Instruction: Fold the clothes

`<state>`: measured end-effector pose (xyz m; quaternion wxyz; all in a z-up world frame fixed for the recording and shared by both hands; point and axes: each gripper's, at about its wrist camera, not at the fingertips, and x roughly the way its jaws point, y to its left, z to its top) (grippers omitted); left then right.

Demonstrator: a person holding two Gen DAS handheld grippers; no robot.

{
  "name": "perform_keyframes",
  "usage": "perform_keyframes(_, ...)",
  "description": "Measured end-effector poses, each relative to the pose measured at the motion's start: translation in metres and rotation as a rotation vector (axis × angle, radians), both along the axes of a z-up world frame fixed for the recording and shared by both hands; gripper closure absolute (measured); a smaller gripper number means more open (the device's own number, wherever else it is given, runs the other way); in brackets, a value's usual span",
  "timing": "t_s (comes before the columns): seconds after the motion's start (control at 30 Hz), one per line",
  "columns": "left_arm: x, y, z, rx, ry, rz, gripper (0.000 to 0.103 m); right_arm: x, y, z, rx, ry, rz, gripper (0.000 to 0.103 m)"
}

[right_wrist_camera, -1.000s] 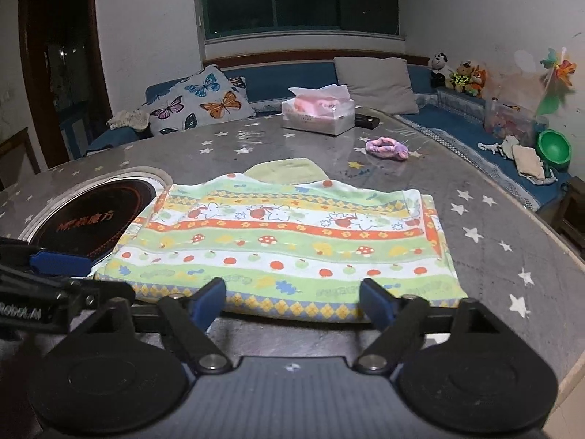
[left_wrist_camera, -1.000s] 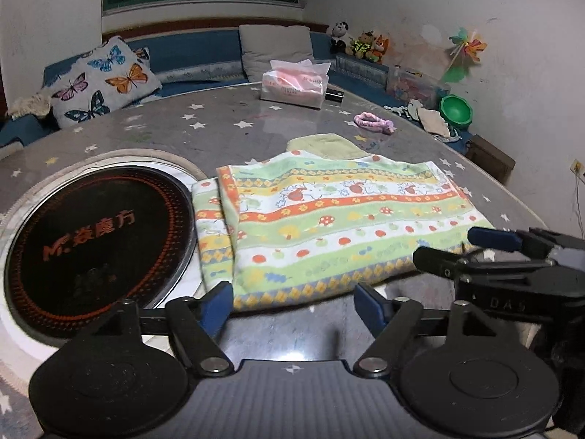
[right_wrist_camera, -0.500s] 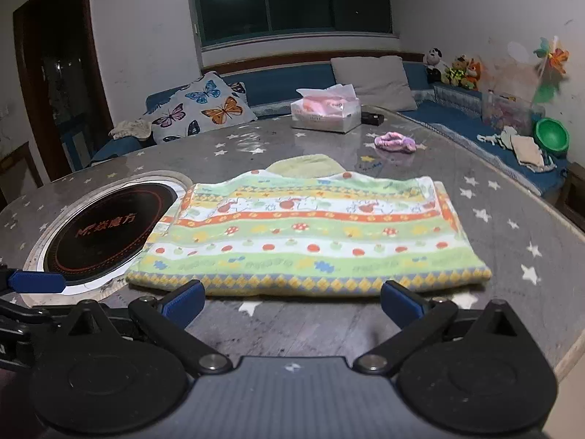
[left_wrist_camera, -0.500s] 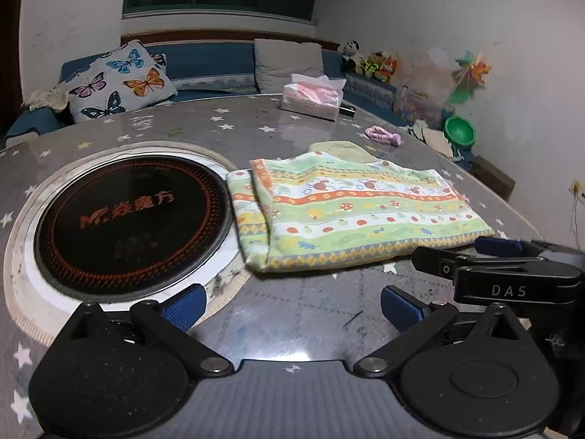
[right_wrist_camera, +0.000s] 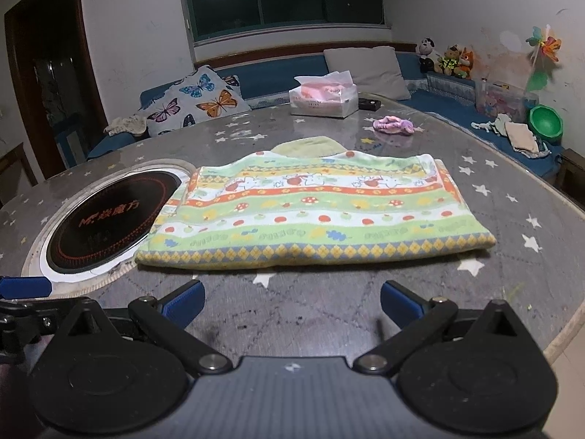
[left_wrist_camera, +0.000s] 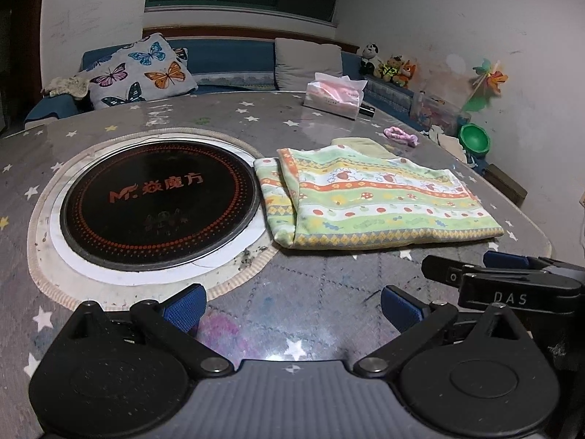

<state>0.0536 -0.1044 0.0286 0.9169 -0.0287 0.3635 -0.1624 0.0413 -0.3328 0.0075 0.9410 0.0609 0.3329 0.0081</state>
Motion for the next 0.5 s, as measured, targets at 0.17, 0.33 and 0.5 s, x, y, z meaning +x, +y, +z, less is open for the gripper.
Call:
perform_keyframes(0.17, -0.0034, -0.0008, -0.0014, 0.012, 0.002, 0.007, 0.000, -0.0030, 0.0004, -0.0020, 0.002, 0.007, -0.004, 0.000)
perform_keyframes(0.33, -0.0063, -0.0029, -0.0052, 0.025, 0.012, 0.009, 0.000, -0.0053, 0.0025, -0.0035, 0.000, 0.014, 0.001, 0.000)
perform_keyframes(0.5, -0.0092, -0.0042, -0.0069, 0.030, 0.016, 0.010, 0.000, -0.0068, 0.0036, -0.0046, 0.001, 0.019, 0.000, 0.000)
